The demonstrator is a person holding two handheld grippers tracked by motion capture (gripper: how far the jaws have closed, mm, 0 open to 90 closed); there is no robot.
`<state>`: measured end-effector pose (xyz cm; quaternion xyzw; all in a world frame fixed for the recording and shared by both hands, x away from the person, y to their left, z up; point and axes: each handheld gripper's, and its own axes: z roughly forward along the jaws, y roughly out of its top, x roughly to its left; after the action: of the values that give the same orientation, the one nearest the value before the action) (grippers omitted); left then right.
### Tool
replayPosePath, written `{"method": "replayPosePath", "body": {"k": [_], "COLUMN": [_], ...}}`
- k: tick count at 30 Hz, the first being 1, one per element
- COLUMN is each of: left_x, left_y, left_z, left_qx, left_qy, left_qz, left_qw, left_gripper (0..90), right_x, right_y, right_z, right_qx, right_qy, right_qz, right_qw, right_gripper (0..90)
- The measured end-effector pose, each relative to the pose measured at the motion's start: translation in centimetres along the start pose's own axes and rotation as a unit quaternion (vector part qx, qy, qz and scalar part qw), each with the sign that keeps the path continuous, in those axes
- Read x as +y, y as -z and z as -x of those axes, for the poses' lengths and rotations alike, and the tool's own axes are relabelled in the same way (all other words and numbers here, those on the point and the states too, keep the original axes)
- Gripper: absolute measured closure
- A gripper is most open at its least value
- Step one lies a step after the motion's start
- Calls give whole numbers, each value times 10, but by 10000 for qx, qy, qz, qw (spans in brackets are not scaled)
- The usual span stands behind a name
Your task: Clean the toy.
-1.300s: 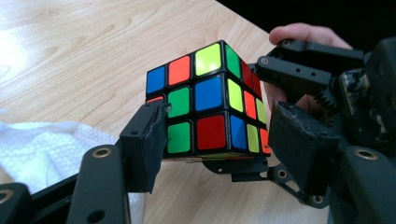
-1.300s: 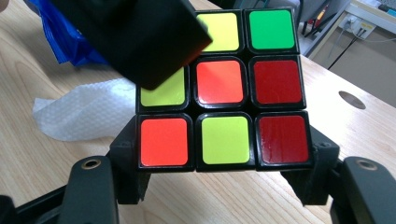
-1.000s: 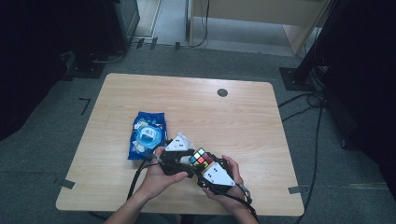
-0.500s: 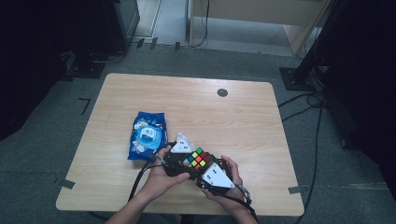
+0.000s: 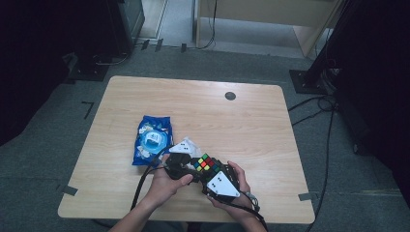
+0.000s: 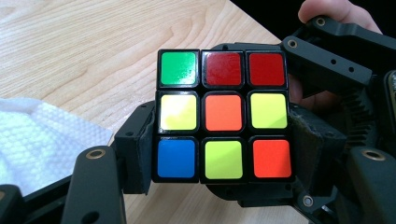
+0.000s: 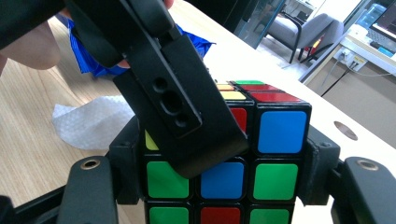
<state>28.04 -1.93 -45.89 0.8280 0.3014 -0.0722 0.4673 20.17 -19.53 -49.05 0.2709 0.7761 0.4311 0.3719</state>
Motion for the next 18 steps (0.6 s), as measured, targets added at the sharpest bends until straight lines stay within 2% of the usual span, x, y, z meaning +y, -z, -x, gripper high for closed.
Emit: {"method": "replayPosePath", "body": {"k": [2, 5, 9, 12, 16, 18], "left_x": [0, 2, 2, 2, 2, 3], "left_y": [1, 6, 13, 13, 15, 16], "left_z": [-1, -4, -12, -14, -16, -17], "left_qx": [-25, -88, -318, -370, -477, -502], "left_qy": [8, 144, 383, 430, 493, 468], "left_qz": [28, 159, 258, 278, 350, 393], "left_qw": [10000, 9997, 9984, 9980, 9970, 9969], "left_gripper": [344, 344, 345, 345, 344, 343], "right_x": [0, -2, -5, -5, -4, -3], "right_y": [0, -1, -1, -2, 0, 0], "right_z": [0, 0, 2, 2, 3, 3], "right_qx": [-12, -31, -45, -71, 8, 9], "right_qy": [16, 22, 26, 41, -11, -10], "right_qz": [20, 4, 5, 41, 95, 109], "right_qw": [10000, 10000, 10000, 10000, 10000, 9999], "right_gripper": [342, 337, 337, 337, 349, 350]}}
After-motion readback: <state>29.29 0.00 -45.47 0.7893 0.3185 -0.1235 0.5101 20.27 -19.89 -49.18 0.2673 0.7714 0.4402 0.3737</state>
